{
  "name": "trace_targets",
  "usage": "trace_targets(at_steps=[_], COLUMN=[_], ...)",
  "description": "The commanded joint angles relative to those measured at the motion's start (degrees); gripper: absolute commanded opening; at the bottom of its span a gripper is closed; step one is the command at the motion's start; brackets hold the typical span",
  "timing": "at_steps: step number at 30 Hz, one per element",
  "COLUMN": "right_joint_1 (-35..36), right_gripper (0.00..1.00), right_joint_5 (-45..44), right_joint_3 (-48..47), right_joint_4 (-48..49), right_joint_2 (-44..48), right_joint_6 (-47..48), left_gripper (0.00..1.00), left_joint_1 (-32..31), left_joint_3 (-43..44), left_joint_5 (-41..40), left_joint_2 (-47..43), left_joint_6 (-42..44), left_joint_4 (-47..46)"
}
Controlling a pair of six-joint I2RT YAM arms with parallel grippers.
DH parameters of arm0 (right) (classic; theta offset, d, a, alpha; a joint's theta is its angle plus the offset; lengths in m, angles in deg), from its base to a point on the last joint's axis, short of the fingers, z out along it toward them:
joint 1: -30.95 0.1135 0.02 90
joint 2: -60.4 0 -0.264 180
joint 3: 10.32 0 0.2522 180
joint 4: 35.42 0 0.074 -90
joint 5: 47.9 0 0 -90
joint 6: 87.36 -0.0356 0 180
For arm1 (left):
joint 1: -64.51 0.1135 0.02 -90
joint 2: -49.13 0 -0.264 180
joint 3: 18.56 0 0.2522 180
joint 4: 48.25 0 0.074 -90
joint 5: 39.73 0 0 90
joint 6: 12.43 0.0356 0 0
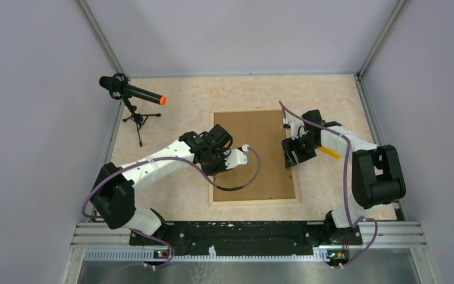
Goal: Take the photo out of the frame
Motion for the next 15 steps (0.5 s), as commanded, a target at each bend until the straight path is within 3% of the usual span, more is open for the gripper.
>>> trace_targets(at_steps=[1,15], right_joint_1=[-0.17,-0.1], right_gripper=[0.67,0.67], right_joint_5=[0.29,0.73], right_joint_3=[-0.74,-0.77], right_joint_4=[0.78,0.73], right_joint_2=[-0.32,-0.89], right_joint_6=[-0.43,-0.78], left_gripper=[0.0,0.0], left_joint_1=[-0.2,-0.29], left_joint_3=[2.06,2.93], left_joint_5=[1.38,2.24], left_joint_2=[-0.38,-0.3], left_joint_6=[0.03,2.98], left_joint_4=[-0.18,5.0])
